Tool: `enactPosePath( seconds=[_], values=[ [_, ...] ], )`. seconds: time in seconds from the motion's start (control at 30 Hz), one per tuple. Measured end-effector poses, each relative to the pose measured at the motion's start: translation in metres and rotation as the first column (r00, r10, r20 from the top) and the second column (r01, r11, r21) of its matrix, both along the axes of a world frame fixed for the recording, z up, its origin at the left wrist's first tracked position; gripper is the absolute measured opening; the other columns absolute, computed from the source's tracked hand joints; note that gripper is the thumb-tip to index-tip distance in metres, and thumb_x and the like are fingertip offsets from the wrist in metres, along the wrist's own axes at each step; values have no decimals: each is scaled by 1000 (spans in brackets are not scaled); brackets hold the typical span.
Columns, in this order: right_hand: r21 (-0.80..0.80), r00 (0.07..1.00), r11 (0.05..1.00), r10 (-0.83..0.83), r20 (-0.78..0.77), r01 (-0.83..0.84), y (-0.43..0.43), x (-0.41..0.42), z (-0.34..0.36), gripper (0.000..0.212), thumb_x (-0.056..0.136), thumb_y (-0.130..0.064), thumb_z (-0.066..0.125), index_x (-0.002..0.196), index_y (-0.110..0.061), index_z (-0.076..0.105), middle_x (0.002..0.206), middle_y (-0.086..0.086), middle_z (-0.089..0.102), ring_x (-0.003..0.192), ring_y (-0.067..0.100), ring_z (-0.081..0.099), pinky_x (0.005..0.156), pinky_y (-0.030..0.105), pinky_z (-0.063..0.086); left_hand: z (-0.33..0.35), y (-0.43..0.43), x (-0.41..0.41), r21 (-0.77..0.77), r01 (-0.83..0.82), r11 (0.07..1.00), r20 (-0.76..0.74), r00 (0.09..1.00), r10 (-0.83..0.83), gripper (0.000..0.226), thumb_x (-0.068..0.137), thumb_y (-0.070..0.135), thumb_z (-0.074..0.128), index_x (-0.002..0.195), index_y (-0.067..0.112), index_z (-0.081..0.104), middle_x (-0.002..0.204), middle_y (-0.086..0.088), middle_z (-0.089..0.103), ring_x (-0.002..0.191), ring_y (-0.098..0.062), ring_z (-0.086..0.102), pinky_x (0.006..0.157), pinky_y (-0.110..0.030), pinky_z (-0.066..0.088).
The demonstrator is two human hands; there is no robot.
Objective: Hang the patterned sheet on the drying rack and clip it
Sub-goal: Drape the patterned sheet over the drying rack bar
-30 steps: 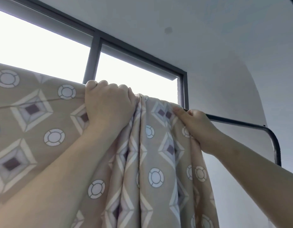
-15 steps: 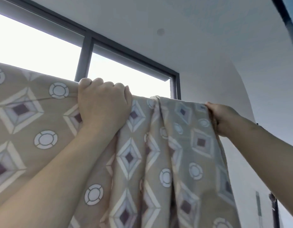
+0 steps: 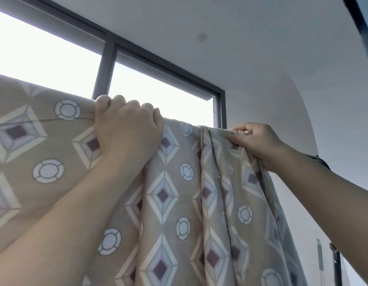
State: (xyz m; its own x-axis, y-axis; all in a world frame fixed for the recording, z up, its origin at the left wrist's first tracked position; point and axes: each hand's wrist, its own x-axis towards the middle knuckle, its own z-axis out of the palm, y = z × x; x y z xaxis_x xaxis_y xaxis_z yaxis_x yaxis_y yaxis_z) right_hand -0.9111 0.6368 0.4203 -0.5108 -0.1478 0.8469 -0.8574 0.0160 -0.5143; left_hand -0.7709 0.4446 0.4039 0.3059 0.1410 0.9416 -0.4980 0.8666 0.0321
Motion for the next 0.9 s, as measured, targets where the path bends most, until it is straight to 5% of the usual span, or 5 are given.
enactPosePath(
  seconds=[0.17, 0.27, 0.37, 0.47, 0.9],
  values=[
    [-66, 928, 930, -352, 120, 362, 23, -44, 9, 17, 76, -30, 73, 81, -14, 71, 81, 3, 66, 84, 22, 58, 81, 31, 47, -3, 5, 0, 29, -8, 1000, 78, 997, 6, 52, 92, 33, 28, 65, 4, 63, 61, -12, 62, 67, -30, 49, 77, -39, 21],
    [171, 632, 624, -775, 4, 763, 25, -29, 10, 16, 89, -32, 53, 100, -29, 65, 129, 9, 49, 119, 32, 42, 100, 39, 30, -3, 9, -1, 47, -2, 999, 85, 996, -2, 51, 92, 32, 30, 66, 5, 64, 58, -10, 58, 67, -29, 47, 77, -39, 20],
    [53, 743, 780, -570, -351, 623, -6, 18, 12, 29, 98, -33, 40, 113, -23, 62, 136, 2, 48, 124, 26, 42, 103, 39, 27, -3, 13, 2, 51, -13, 999, 71, 997, 9, 50, 91, 30, 31, 61, 5, 61, 53, -6, 44, 64, -24, 35, 75, -38, 20],
    [293, 861, 879, -215, -461, 376, -38, 41, 1, 41, 101, -41, 29, 98, -17, 62, 97, 1, 63, 97, 21, 56, 95, 33, 35, -2, 13, 10, 59, -30, 998, 66, 997, 26, 49, 91, 27, 34, 55, 5, 58, 50, -5, 40, 61, -22, 33, 72, -37, 19],
    [239, 813, 790, -483, -326, 565, -17, 5, 10, 51, 103, -34, 20, 96, -6, 63, 101, 13, 63, 97, 27, 52, 95, 36, 26, -2, 9, 15, 105, -40, 994, 192, 981, 19, 46, 96, 31, 28, 66, 12, 57, 62, -2, 46, 71, -23, 37, 79, -37, 20]
  ],
)
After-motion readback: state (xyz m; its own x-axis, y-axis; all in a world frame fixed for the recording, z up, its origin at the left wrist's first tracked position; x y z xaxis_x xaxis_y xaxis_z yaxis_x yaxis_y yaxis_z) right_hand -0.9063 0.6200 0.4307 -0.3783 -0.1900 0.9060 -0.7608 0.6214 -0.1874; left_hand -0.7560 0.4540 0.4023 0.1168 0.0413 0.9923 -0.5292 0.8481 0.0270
